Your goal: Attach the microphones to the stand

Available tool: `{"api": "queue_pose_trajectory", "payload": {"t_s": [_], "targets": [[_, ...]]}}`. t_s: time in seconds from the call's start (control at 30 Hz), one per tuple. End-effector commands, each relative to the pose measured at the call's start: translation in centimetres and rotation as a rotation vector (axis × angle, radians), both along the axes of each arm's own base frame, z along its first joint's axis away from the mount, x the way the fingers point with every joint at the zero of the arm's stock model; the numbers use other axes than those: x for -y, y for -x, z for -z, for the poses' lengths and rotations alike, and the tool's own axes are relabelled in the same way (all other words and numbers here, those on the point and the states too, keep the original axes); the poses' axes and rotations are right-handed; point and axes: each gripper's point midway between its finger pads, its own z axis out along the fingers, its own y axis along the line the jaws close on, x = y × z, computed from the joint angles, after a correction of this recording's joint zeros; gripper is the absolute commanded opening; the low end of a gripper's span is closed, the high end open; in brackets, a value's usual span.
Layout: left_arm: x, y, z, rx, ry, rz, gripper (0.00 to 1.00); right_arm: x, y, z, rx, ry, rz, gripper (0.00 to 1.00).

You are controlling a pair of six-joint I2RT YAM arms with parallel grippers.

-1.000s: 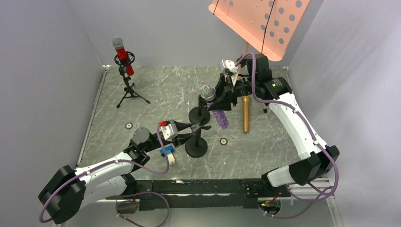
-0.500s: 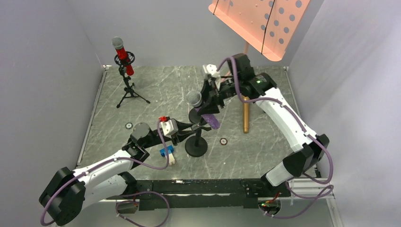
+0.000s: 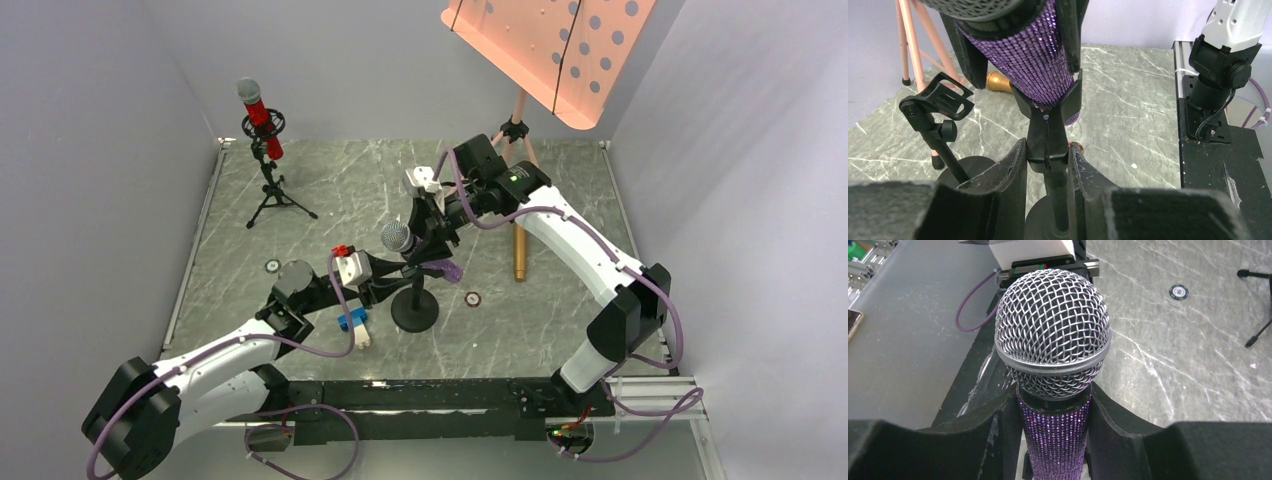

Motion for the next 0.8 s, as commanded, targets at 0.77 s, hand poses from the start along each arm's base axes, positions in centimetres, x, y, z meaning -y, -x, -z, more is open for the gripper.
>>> {"api": "queue_pose_trajectory", "payload": {"t_s": [0.77], "targets": [[-1.2,1.4,-3.7,-0.009,0.278,0.029,0.05,0.6,1.1,-2.7,-0.003,-0.26,0.02,0.15]]}}
